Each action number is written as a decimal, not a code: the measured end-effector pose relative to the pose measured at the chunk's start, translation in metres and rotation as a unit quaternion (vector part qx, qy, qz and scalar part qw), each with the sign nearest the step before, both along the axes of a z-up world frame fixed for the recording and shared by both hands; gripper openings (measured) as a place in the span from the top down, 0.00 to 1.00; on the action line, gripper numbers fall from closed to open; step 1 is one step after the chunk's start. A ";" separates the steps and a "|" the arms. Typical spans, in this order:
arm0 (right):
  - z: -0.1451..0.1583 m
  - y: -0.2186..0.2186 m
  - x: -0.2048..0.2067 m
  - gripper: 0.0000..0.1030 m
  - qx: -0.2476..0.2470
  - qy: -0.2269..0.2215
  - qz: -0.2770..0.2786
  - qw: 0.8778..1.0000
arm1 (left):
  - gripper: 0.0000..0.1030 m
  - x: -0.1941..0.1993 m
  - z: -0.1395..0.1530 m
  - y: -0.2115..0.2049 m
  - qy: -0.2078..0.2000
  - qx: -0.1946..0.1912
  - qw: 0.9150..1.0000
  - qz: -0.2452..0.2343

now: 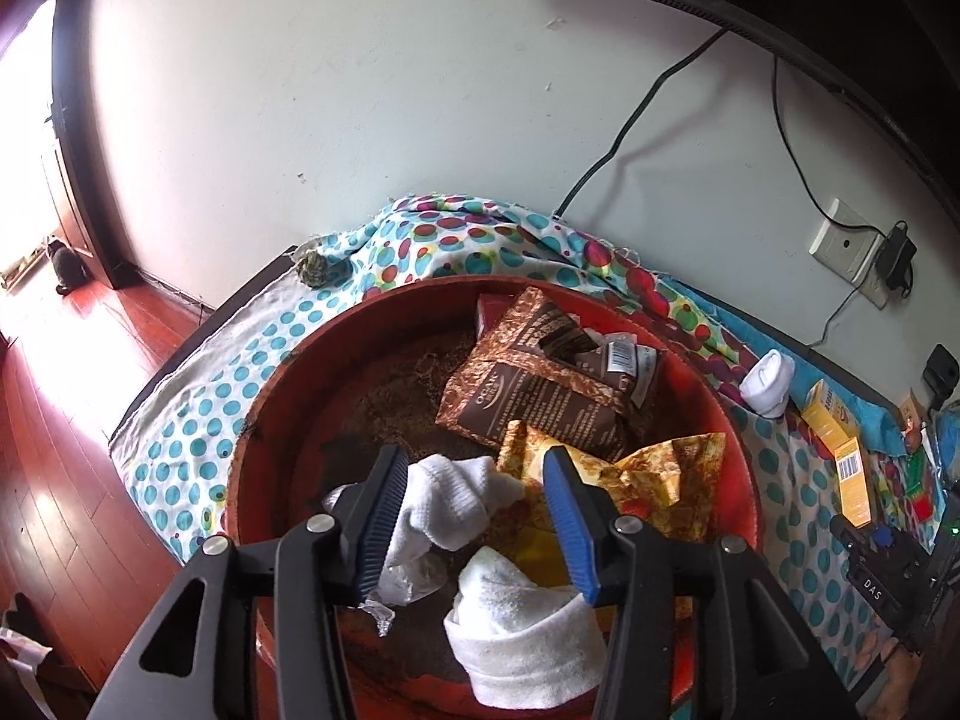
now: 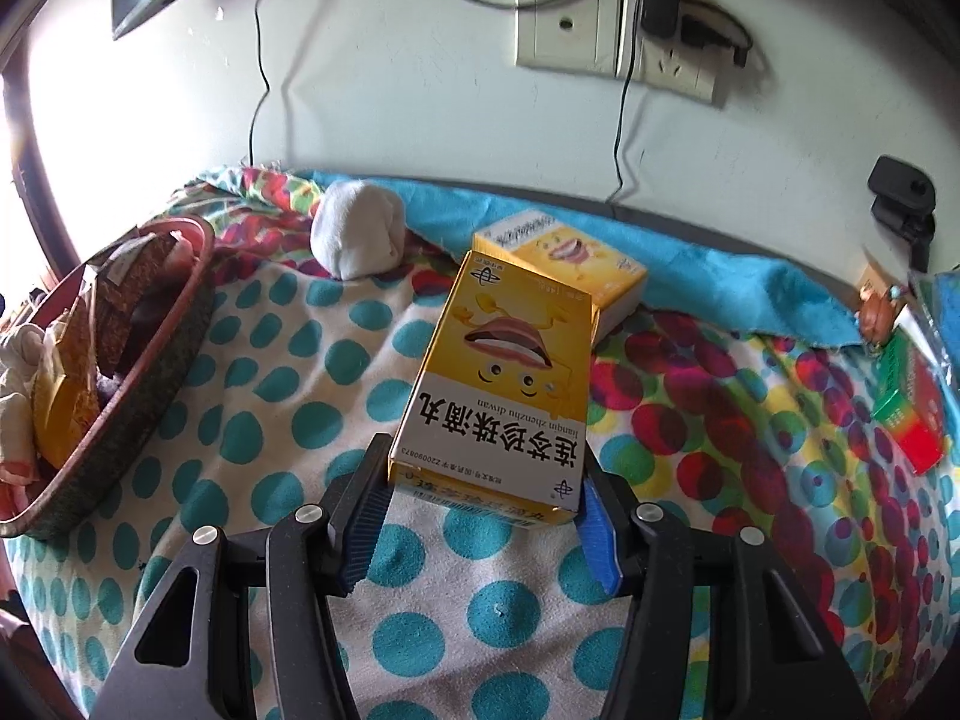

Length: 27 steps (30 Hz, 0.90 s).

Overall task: Organize objects
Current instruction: 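Carry the yellow medicine box into the red tray and open the right gripper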

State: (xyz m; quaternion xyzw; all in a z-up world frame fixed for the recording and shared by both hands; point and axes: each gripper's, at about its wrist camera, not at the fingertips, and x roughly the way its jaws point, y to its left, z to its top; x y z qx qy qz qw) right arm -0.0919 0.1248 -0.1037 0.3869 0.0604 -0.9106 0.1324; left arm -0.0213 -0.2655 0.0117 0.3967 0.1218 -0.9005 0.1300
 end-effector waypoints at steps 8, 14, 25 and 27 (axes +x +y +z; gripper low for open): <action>0.025 -0.023 0.018 0.49 -0.010 0.033 0.025 0.999 | 0.53 0.002 0.003 -0.008 -0.008 0.005 1.000 0.012; 0.060 -0.082 0.040 0.49 -0.012 0.060 0.109 0.992 | 0.53 0.009 0.008 -0.024 -0.006 0.039 0.999 0.021; 0.060 -0.206 0.074 0.49 0.017 0.056 0.244 0.968 | 0.52 0.025 0.020 -0.053 0.002 0.050 0.997 0.054; 0.058 -0.218 0.074 0.49 0.022 0.052 0.256 0.965 | 0.52 0.026 0.021 -0.056 0.003 0.044 0.997 0.058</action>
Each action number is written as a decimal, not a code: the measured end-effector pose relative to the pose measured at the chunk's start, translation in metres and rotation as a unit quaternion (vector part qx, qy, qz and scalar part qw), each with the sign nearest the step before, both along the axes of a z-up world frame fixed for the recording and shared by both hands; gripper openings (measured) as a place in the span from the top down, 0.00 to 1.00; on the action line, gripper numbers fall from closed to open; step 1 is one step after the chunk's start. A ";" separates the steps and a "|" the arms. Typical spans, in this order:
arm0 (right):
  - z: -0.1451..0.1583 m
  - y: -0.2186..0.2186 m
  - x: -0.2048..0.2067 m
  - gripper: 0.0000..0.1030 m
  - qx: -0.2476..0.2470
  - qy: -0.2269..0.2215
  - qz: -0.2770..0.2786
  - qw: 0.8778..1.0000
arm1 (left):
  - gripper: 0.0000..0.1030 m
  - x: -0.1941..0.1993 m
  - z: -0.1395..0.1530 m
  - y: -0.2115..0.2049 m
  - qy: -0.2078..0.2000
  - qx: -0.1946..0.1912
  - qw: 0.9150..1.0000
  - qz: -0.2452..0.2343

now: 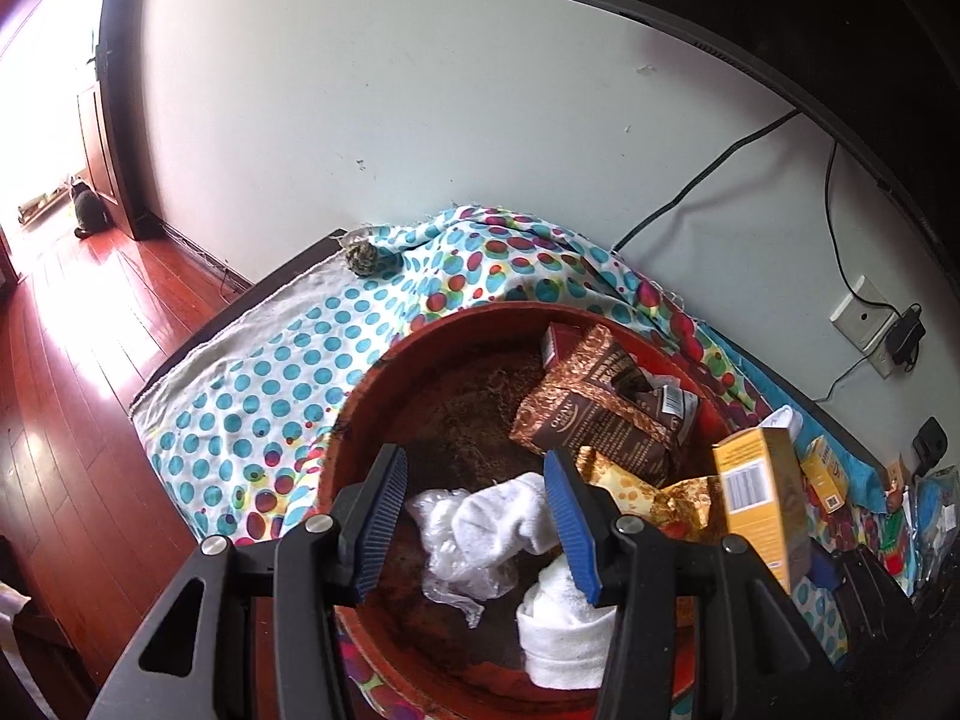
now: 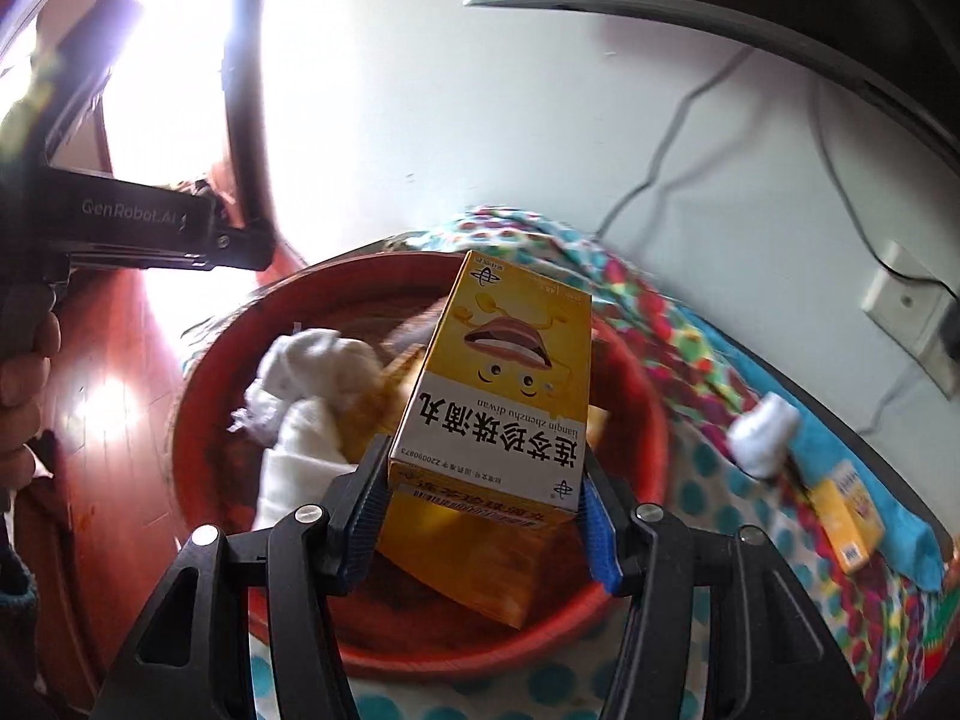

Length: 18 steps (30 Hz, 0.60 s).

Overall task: Organize objects
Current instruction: 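Carry the yellow medicine box into the red tray and open the right gripper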

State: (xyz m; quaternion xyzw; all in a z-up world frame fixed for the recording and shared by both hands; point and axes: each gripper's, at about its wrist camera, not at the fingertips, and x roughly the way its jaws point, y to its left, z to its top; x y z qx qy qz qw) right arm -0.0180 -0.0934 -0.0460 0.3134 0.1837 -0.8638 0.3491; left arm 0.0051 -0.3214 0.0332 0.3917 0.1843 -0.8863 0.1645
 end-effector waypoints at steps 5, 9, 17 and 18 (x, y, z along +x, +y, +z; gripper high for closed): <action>-0.010 -0.032 -0.005 0.49 0.008 -0.024 0.014 1.000 | 0.52 0.002 -0.001 -0.008 0.004 0.016 1.000 0.001; -0.018 -0.045 -0.010 0.49 0.004 -0.044 0.012 0.999 | 0.52 0.002 -0.002 -0.011 0.003 0.017 1.000 0.004; -0.026 -0.053 -0.014 0.49 0.014 -0.046 0.010 0.999 | 0.52 -0.003 -0.010 -0.011 -0.007 0.027 1.000 0.001; -0.026 -0.053 -0.014 0.49 0.015 -0.045 0.011 0.999 | 0.52 -0.004 -0.011 -0.011 -0.008 0.026 1.000 -0.001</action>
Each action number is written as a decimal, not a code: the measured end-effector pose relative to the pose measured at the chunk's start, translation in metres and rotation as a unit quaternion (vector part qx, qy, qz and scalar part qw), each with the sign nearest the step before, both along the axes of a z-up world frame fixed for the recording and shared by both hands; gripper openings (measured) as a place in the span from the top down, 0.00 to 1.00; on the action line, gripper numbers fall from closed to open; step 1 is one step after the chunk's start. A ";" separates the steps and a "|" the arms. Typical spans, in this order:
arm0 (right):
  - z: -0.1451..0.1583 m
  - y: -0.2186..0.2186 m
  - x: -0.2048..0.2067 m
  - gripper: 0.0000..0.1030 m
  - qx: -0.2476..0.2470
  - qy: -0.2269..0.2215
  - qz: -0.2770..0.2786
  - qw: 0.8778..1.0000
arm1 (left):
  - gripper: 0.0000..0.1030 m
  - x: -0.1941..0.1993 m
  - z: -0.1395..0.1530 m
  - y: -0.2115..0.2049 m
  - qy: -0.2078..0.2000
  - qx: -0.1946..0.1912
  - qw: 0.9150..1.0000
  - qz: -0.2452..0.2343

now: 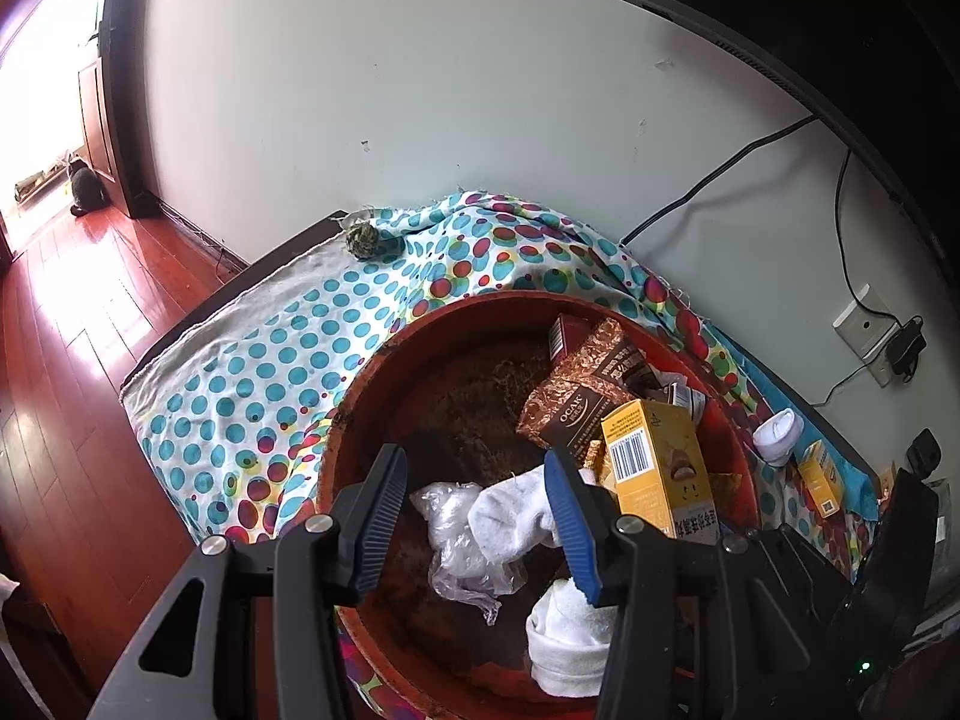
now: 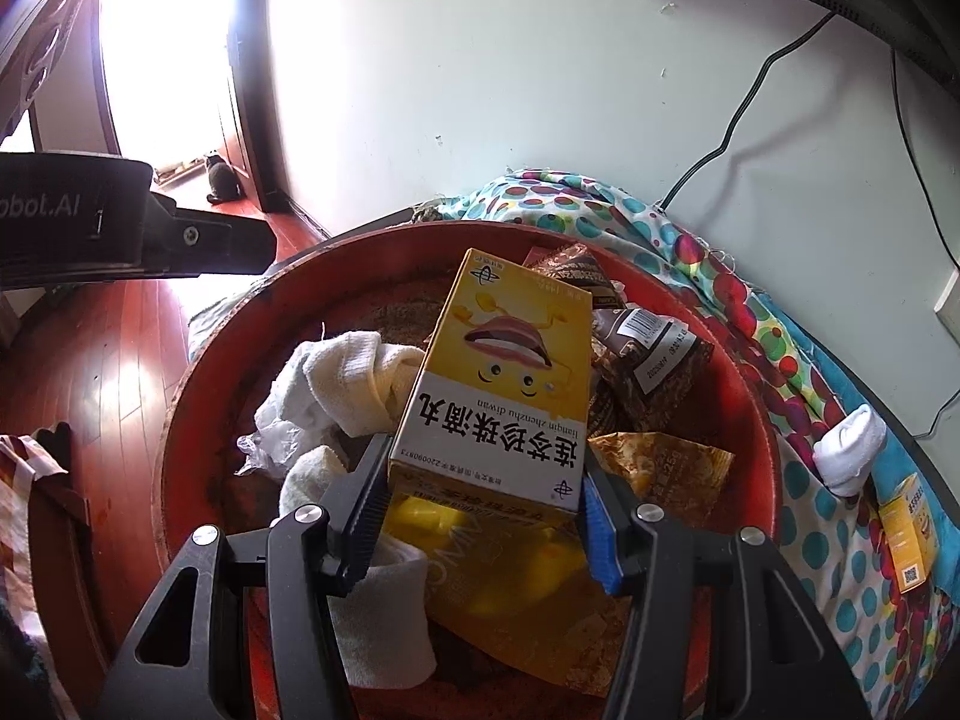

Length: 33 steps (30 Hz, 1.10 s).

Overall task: Organize objects
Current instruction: 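Carry the yellow medicine box into the red tray and open the right gripper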

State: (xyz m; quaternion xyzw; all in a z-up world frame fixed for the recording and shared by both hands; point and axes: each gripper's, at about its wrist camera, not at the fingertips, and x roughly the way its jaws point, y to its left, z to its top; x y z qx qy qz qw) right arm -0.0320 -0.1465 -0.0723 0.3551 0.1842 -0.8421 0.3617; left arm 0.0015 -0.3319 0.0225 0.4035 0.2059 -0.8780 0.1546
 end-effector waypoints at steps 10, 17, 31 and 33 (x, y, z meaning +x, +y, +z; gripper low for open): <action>-0.001 -0.002 0.003 0.48 0.004 0.003 0.012 1.000 | 0.52 -0.003 0.000 0.010 -0.004 -0.008 1.000 -0.013; 0.000 -0.002 0.004 0.47 0.002 0.002 0.012 1.000 | 0.52 -0.006 -0.001 0.017 -0.010 -0.018 1.000 -0.024; 0.014 0.020 0.003 0.29 -0.027 0.013 -0.002 1.000 | 0.52 -0.011 -0.003 0.027 -0.019 -0.028 0.999 -0.037; 0.019 0.032 0.005 0.26 -0.035 0.021 -0.005 0.999 | 0.52 -0.012 -0.004 0.030 -0.021 -0.031 0.999 -0.038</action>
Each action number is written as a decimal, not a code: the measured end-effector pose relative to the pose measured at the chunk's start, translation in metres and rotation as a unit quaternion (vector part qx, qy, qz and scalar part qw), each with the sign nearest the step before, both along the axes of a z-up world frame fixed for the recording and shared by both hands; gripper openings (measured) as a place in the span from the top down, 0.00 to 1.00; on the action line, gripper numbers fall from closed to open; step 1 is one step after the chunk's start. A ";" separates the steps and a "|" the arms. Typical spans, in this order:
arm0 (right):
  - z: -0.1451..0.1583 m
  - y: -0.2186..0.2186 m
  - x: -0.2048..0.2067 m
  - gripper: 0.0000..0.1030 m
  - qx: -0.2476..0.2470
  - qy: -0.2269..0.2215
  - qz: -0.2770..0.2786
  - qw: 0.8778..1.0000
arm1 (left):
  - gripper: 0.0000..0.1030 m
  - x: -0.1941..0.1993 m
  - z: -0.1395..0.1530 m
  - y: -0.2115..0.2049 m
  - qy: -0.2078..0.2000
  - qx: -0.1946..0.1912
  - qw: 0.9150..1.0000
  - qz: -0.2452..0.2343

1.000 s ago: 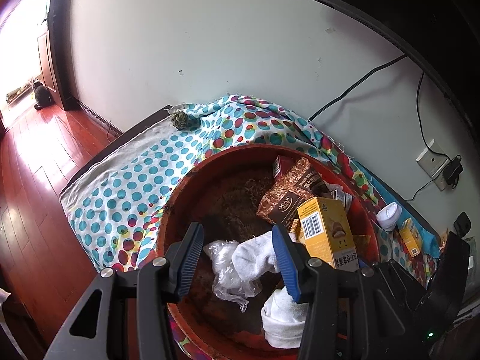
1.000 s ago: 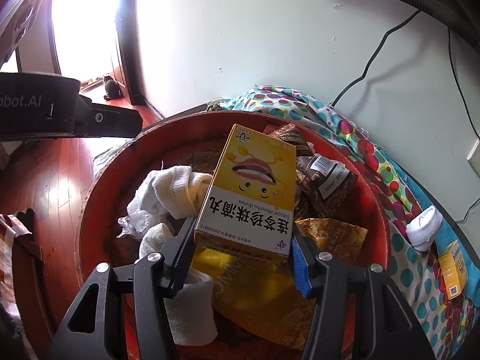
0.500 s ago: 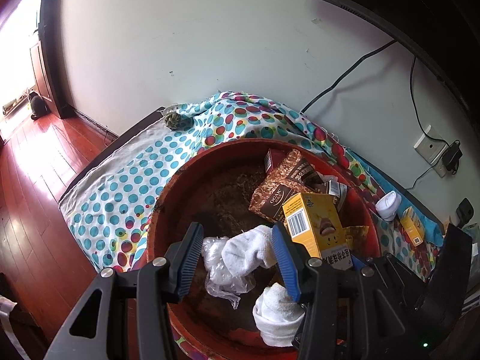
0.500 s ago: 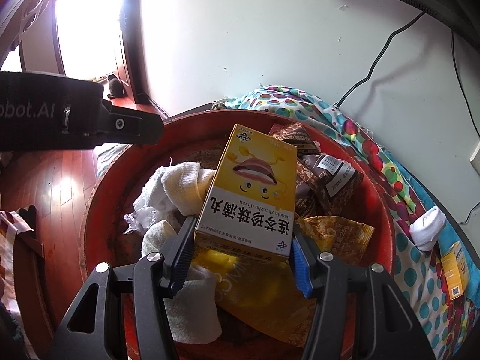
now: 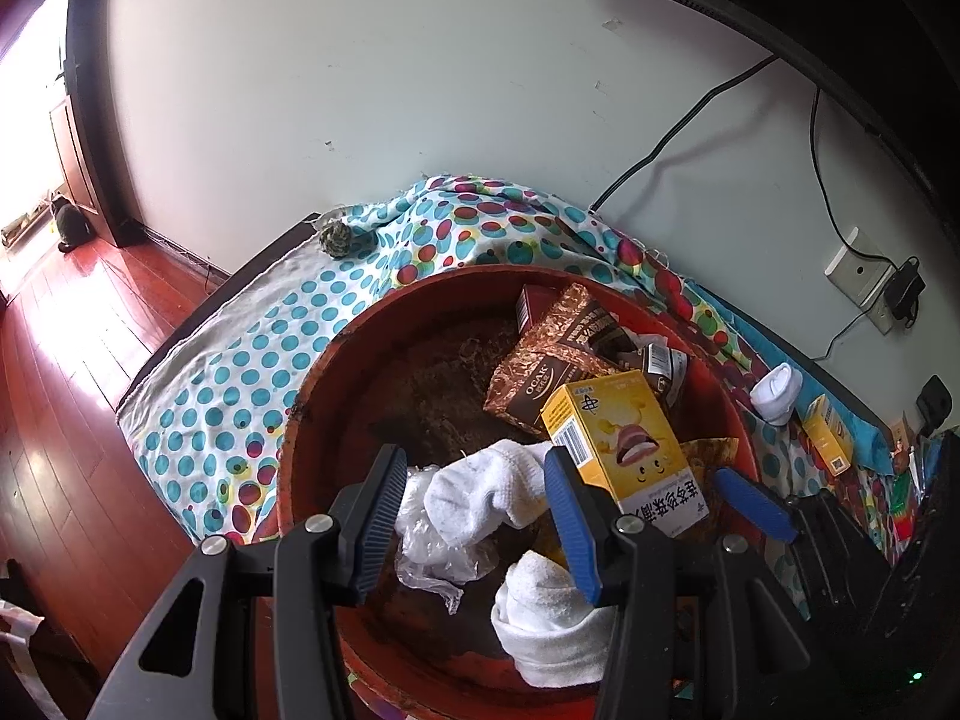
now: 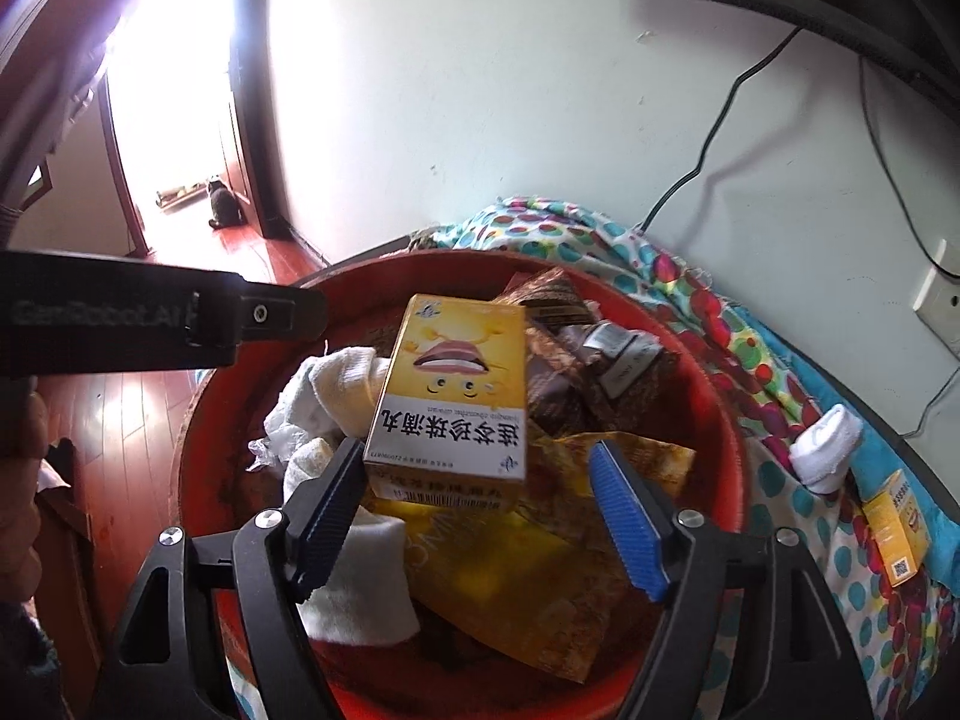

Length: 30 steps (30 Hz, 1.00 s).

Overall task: Organize objects
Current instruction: 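Carry the yellow medicine box into the red tray and open the right gripper, then move the right gripper to the second yellow medicine box and grasp it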

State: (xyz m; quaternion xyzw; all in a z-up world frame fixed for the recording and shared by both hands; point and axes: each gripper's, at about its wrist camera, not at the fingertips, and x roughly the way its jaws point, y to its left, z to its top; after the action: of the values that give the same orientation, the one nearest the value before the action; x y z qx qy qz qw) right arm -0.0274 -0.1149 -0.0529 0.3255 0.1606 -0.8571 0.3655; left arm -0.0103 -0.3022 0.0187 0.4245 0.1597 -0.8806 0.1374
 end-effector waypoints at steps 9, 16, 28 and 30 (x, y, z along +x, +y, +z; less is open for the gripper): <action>0.007 0.115 -0.037 0.24 -0.019 0.015 -0.099 0.995 | 0.52 -0.008 -0.004 0.026 -0.009 -0.018 0.999 -0.025; -0.002 0.231 -0.101 0.24 -0.023 0.003 -0.227 0.973 | 0.52 -0.014 -0.002 0.064 -0.002 -0.020 0.997 -0.072; -0.046 0.276 -0.170 0.24 0.031 -0.032 -0.213 0.976 | 0.52 -0.023 -0.014 0.141 -0.012 -0.060 0.985 -0.164; -0.049 0.274 -0.179 0.24 0.036 -0.038 -0.199 0.979 | 0.52 -0.026 -0.011 0.155 -0.010 -0.075 0.981 -0.178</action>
State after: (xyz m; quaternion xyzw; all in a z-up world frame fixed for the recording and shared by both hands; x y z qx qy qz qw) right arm -0.2064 0.1587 -0.1020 0.3962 0.1093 -0.8935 0.1810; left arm -0.0368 -0.1474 0.0076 0.4435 0.0135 -0.8961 0.0112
